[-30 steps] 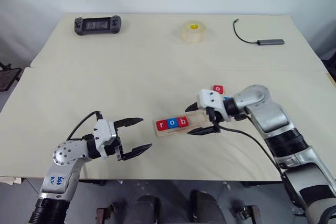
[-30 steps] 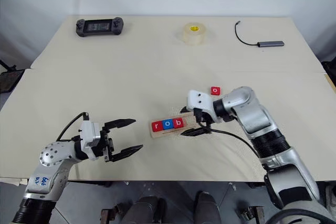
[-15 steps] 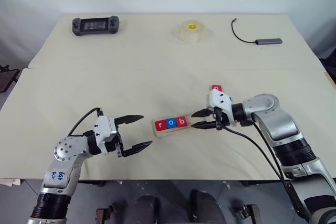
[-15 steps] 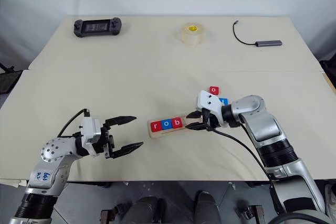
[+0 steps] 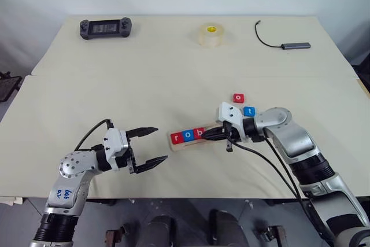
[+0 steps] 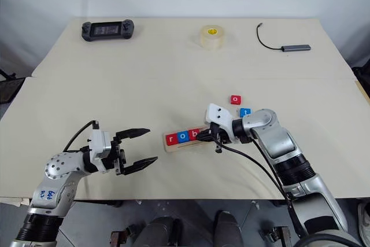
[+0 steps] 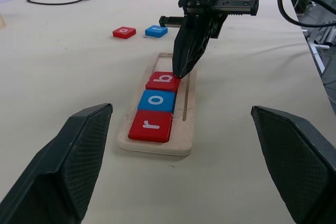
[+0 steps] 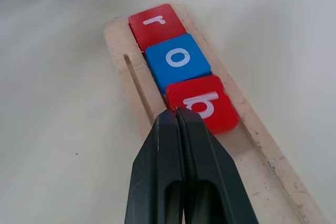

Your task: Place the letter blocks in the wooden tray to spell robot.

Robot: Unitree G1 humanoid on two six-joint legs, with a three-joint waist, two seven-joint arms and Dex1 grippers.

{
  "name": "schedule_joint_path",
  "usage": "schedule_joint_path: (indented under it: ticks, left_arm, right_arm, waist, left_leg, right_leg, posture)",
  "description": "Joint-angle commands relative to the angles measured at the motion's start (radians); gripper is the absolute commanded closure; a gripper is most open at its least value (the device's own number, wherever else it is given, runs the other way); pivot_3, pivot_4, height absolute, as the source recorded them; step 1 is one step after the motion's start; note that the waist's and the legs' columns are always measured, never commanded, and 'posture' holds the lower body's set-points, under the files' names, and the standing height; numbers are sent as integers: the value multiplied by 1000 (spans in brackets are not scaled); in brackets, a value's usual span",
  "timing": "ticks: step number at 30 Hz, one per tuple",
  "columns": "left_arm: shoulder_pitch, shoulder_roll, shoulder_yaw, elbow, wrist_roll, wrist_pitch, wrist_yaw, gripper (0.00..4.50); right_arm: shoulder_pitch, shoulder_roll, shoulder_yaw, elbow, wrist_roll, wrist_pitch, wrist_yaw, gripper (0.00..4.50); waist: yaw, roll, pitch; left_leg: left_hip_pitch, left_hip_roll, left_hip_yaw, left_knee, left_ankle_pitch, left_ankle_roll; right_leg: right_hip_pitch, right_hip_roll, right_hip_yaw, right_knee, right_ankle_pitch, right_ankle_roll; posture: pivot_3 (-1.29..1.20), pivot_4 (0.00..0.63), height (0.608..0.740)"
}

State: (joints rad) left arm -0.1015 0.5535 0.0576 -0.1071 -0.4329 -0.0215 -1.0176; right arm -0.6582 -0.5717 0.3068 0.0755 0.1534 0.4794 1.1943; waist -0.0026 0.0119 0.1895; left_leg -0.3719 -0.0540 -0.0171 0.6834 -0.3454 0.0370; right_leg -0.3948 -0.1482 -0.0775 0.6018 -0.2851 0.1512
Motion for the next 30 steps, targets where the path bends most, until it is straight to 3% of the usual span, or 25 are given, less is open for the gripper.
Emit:
schedule_joint_path:
  ticks: [1,10,16,30]
  left_arm:
    - [10,2,7,-28,-2,-6,4,0]
    - [12,2,7,-28,-2,-6,3,0]
    - [-1,-6,-1,-22,1,-5,7,0]
    - [10,3,8,-30,-3,-1,4,0]
  right_arm:
    - [-8,-8,-10,-26,4,0,-2,4462]
    - [-23,-84,-66,5,23,-35,32,4462]
    - [-35,-72,-48,86,-16,-84,1,4462]
    - [27,-110,-27,-19,-6,-32,82,4462]
  waist:
    - [1,0,0]
    - [2,0,0]
    - [-1,0,0]
    - [1,0,0]
  left_leg:
    - [0,0,0,0,0,0]
    - [0,0,0,0,0,0]
    - [0,0,0,0,0,0]
    - [0,0,0,0,0,0]
  right_leg:
    - [0,0,0,0,0,0]
    - [0,0,0,0,0,0]
    - [0,0,0,0,0,0]
    - [0,0,0,0,0,0]
  posture:
    - [0,150,740]
    - [0,150,740]
    - [0,150,740]
    - [0,150,740]
